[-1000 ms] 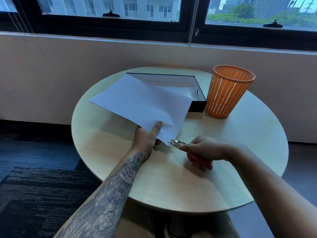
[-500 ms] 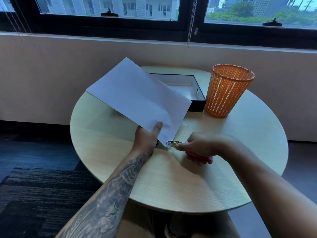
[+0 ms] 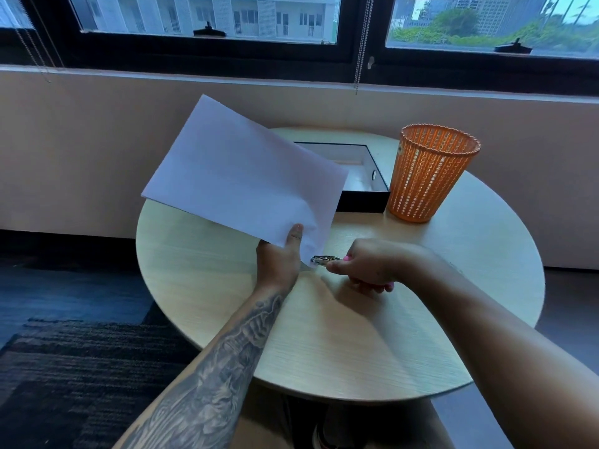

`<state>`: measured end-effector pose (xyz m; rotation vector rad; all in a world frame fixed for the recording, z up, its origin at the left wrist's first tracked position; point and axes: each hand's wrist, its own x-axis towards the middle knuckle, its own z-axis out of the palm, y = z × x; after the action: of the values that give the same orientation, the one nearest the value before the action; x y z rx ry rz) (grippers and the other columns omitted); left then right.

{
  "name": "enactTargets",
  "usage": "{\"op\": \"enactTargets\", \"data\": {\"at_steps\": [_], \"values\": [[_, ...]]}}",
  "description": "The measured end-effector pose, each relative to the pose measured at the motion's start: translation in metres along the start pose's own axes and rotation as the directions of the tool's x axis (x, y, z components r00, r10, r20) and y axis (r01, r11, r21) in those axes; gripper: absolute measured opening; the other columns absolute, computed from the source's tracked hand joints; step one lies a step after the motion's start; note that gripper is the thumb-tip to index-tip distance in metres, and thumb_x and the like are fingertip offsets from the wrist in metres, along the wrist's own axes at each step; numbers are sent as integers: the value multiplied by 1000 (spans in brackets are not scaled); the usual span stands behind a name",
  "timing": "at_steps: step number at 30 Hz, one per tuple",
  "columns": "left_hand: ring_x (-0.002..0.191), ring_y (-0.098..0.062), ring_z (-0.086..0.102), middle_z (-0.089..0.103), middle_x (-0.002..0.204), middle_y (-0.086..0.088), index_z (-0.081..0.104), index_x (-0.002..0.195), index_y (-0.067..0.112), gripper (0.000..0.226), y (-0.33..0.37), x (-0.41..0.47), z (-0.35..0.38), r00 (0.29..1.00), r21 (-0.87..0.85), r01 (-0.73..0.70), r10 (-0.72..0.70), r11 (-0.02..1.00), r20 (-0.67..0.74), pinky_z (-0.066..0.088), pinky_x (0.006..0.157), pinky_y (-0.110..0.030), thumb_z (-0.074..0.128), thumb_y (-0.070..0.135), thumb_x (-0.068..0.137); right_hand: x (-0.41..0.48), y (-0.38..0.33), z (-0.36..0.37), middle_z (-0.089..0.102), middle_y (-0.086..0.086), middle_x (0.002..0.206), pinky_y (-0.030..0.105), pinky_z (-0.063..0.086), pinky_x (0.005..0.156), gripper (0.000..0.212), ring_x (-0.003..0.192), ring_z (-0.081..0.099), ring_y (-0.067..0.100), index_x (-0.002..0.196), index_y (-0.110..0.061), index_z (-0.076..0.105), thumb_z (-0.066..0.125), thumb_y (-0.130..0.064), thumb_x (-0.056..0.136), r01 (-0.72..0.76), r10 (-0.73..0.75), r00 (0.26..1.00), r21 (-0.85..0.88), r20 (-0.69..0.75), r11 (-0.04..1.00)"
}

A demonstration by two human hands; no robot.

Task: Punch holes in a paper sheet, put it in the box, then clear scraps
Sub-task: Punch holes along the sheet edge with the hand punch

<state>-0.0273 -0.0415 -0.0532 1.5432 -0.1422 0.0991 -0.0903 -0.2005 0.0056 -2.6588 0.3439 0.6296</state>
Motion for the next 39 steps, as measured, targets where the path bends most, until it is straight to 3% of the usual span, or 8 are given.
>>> {"op": "enactTargets", "data": {"at_steps": [10, 16, 19, 21, 26, 31, 35, 39], "values": [[90, -31, 72, 76, 96, -10, 71, 96, 15, 20, -1, 1, 0, 1000, -5, 31, -31, 1000, -4, 57, 82, -41, 71, 34, 91, 4, 3, 2, 67, 10, 58, 33, 56, 57, 67, 45, 60, 25, 75, -8, 66, 44, -69, 92, -14, 9, 998, -81, -65, 997], [93, -26, 73, 76, 101, -7, 72, 102, 13, 22, 1, -1, 1, 1000, -13, 11, -11, 1000, -4, 57, 83, -36, 70, 32, 92, 0, -2, -2, 66, 10, 57, 33, 57, 61, 68, 44, 60, 24, 76, -8, 64, 43, -70, 93, -59, 57, 998, -73, -30, 996], [87, 5, 68, 72, 96, 9, 68, 91, 29, 4, 3, -2, -1, 1000, -60, 18, -18, 998, -5, 52, 78, -13, 70, 26, 93, -2, 6, -8, 75, 17, 75, 35, 55, 57, 71, 54, 64, 26, 89, -4, 66, 46, -72, 91, -97, 91, 995, 147, 44, 984], [84, 11, 63, 67, 94, 19, 63, 86, 36, 15, 4, -3, 0, 1000, -62, 12, -13, 998, -8, 45, 74, -3, 70, 24, 92, -5, 20, -13, 74, 19, 77, 34, 53, 54, 68, 59, 64, 28, 95, -4, 61, 44, -70, 93, -100, 92, 995, 259, 41, 961], [100, -24, 70, 73, 101, 3, 65, 87, 28, 10, -1, 2, 1, 997, -109, 23, -31, 994, -72, 55, 91, -35, 74, 27, 88, -9, 48, -8, 67, 15, 82, 32, 46, 56, 35, 67, 58, 28, 95, -11, 51, 40, -44, 101, -69, 119, 986, 374, -113, 925], [100, -30, 71, 74, 107, -5, 69, 101, 17, 20, -4, 3, -4, 995, -165, 84, -92, 983, -42, 56, 90, -44, 76, 29, 86, -11, 53, 0, 60, 3, 90, 34, 38, 63, 34, 80, 55, 20, 91, -20, 56, 46, -51, 99, -72, 121, 934, 155, -335, 985], [73, -14, 65, 71, 90, 6, 66, 97, 22, 10, -2, 4, -10, 987, -223, 157, -156, 962, 23, 54, 56, -30, 73, 23, 90, -9, 54, 19, 58, 7, 114, 37, 41, 81, 47, 109, 52, 27, 108, -19, 56, 48, -63, 93, -141, 105, 884, -44, -456, 989], [77, -15, 67, 72, 94, 5, 67, 99, 21, 12, -3, 6, -14, 980, -259, 195, -179, 946, 84, 49, 51, -31, 74, 21, 89, -9, 52, 27, 60, 5, 116, 40, 41, 88, 52, 110, 53, 27, 111, -21, 57, 49, -67, 89, -188, 83, 838, -143, -539, 972]]}}
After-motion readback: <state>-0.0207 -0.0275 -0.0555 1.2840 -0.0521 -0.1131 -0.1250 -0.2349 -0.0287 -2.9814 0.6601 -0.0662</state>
